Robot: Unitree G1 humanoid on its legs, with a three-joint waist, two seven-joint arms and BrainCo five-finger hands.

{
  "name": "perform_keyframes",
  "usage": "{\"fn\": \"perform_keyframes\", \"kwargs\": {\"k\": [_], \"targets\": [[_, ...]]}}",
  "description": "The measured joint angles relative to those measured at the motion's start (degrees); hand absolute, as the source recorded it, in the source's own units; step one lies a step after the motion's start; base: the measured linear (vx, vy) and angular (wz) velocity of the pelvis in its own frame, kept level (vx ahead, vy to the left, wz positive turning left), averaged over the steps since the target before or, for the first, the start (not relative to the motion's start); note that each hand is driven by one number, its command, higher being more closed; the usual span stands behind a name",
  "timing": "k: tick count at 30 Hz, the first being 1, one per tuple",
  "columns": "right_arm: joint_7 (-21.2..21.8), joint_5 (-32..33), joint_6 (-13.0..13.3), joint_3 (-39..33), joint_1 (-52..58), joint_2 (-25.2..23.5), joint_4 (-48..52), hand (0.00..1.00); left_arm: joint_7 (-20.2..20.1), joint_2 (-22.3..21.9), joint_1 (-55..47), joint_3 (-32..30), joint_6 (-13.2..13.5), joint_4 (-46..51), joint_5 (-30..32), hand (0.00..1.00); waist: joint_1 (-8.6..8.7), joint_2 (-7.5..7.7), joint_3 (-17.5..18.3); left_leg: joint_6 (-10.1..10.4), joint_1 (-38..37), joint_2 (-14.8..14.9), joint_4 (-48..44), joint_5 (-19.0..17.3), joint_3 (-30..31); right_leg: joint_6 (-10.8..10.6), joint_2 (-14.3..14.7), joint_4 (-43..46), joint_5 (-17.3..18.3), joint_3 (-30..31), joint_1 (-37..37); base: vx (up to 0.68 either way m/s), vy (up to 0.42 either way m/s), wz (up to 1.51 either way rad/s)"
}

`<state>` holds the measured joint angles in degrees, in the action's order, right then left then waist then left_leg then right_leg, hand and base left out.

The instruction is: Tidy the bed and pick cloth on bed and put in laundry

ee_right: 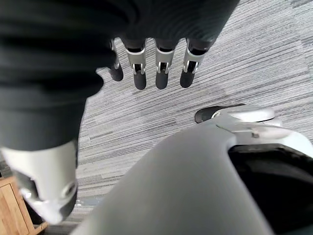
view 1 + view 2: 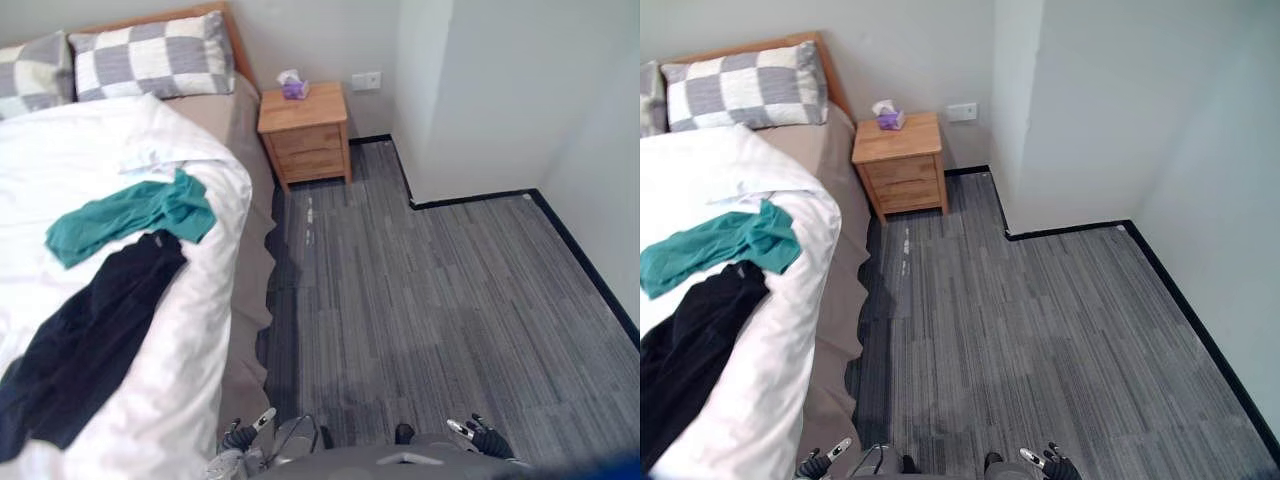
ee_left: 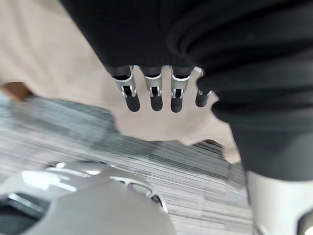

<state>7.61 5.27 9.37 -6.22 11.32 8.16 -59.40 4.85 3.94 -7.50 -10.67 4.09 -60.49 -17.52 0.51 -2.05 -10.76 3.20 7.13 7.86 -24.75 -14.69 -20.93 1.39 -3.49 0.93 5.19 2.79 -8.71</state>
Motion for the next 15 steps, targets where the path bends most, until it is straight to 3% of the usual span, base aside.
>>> {"fn": "perform_keyframes", "kwargs": {"k": [2, 4, 5, 7, 10, 11, 13, 15], "targets": [[-0.6, -1.2, 0.4, 0.4, 1.4, 0.3, 1.6, 0.00, -0.1, -1.3, -1.0, -0.8, 0.0, 1.0, -2.0, 0.00, 0.01, -1.03, 0.0, -0.6, -0.2, 0.6, 7.9, 3.9, -0.9, -2.2, -0.1, 1.3, 3.3, 1.1, -1.5, 0.25, 0.225, -0.32], [-1.2, -2.2, 0.4, 1.3, 2.0, 0.4, 2.4, 0.00, -0.2, -1.4, -1.7, -0.8, -0.1, 1.3, -3.3, 0.00, -0.10, -1.99, 0.7, -3.8, -0.2, 0.6, 8.0, 8.0, -2.9, -3.6, -0.8, 2.4, 5.1, 1.0, -2.0, 0.36, 0.290, -0.24], [-1.4, -3.5, 0.3, 2.3, 2.0, 0.0, 2.5, 0.00, -0.1, -0.9, -2.5, -0.8, 0.0, 2.6, -3.9, 0.00, -0.27, -0.55, 1.2, -4.3, -0.2, -1.1, 8.2, 6.5, -4.1, -4.8, -3.0, 4.0, 5.6, 0.5, -1.4, 0.38, 0.295, -0.22], [-1.7, -4.7, 0.3, 2.2, 2.0, -0.5, 2.3, 0.00, 0.1, -0.8, -2.5, -0.7, 0.2, 3.5, -4.4, 0.00, -1.44, 0.61, 1.6, -5.3, -0.4, -3.3, 8.7, 4.8, -5.3, -6.0, -5.2, 7.7, 7.0, -1.4, 0.8, 0.30, 0.225, -0.18], [-2.0, -5.6, 0.5, -0.6, 2.0, -1.1, 2.0, 0.00, 0.5, -0.7, -2.5, 1.0, 0.4, 2.9, -6.4, 0.00, -1.43, 0.63, 1.7, -6.7, -4.5, -7.1, 11.4, 2.4, -5.1, -7.5, -8.1, 24.9, 8.6, -3.2, 5.9, 0.36, 0.209, 0.08], [-2.3, -5.5, 0.9, -2.4, 2.0, -1.7, 1.5, 0.00, 0.4, -0.4, -3.0, 2.4, 0.6, 2.8, -6.6, 0.00, -1.34, 1.06, 2.1, -6.5, -6.9, -8.8, 13.2, 2.2, -4.5, -8.8, -9.5, 34.7, 6.8, -3.1, 9.2, 0.36, 0.183, 0.22], [-2.7, -5.5, 1.4, -3.3, 1.4, -2.3, 0.9, 0.00, 0.3, 0.6, -3.3, 4.5, 1.0, 2.7, -6.6, 0.00, -0.81, 1.21, 2.6, -7.2, -11.0, -10.7, 14.9, 1.4, -2.3, -9.0, -11.4, 47.9, 1.0, -3.6, 14.0, 0.36, 0.124, 0.51], [-2.9, -5.4, 1.6, -4.0, 0.6, -2.3, 0.0, 0.00, 0.2, 1.6, -3.2, 6.2, 1.6, 1.7, -6.6, 0.00, 0.20, 1.40, 2.5, -8.1, -16.0, -10.7, 15.1, 0.4, 0.8, -7.2, -12.5, 59.2, 6.7, -8.2, 18.5, 0.46, 0.028, 0.83]]}}
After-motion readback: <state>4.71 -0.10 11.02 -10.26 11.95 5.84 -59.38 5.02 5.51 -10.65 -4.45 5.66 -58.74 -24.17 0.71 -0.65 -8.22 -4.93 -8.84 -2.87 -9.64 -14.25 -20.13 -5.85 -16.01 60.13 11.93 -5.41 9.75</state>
